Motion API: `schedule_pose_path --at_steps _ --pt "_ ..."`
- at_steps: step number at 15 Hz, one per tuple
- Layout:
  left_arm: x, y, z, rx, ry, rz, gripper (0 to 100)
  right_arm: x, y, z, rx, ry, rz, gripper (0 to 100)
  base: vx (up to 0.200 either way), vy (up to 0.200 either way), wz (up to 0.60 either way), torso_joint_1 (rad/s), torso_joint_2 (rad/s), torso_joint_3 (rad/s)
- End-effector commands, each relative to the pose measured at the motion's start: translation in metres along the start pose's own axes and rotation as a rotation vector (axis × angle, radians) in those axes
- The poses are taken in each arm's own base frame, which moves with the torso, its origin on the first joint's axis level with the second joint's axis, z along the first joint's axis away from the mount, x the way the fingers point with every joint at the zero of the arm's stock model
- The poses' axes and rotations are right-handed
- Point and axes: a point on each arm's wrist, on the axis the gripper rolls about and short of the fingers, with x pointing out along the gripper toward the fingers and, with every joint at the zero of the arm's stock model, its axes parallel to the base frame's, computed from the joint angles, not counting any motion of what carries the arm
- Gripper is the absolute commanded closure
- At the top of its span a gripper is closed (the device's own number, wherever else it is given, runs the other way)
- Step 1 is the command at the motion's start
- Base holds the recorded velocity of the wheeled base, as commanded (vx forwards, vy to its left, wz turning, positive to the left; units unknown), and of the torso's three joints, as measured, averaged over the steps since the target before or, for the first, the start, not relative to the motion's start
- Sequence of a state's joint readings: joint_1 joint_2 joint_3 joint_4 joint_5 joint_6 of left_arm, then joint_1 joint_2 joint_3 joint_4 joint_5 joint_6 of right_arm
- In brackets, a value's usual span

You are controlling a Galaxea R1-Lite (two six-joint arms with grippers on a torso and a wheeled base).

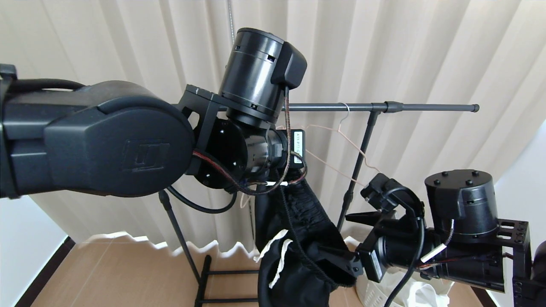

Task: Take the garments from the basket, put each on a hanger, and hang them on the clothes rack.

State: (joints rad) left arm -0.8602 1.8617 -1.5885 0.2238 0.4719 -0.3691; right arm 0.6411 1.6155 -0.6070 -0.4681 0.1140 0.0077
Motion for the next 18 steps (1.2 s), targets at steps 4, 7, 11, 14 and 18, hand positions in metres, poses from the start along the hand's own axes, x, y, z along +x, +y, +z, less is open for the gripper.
schedule_pose_path --at_steps 4,7,11,14,18 --pt "-0.005 -0.006 -0.001 0.01 -0.004 -0.022 100 0.023 -0.016 -0.011 0.033 0.053 -0.042 0 0.0 0.0 0.0 0.0 0.0 0.0" --pt "-0.006 -0.008 -0.002 0.013 -0.001 -0.025 100 0.034 -0.018 -0.016 0.034 0.071 -0.042 0 0.0 0.0 0.0 0.0 0.0 0.0" --pt "-0.006 -0.008 -0.002 0.015 -0.001 -0.025 100 0.04 -0.02 -0.02 0.038 0.08 -0.058 0 0.0 0.0 0.0 0.0 0.0 0.0" --pt "-0.006 -0.007 -0.003 0.014 0.0 -0.024 100 0.041 -0.02 -0.019 0.038 0.069 -0.058 100 0.0 0.0 0.0 0.0 0.0 0.0" --pt "-0.005 -0.007 -0.003 0.012 0.003 -0.022 100 0.037 -0.032 -0.015 0.057 0.047 -0.094 100 0.0 0.0 0.0 0.0 0.0 0.0"
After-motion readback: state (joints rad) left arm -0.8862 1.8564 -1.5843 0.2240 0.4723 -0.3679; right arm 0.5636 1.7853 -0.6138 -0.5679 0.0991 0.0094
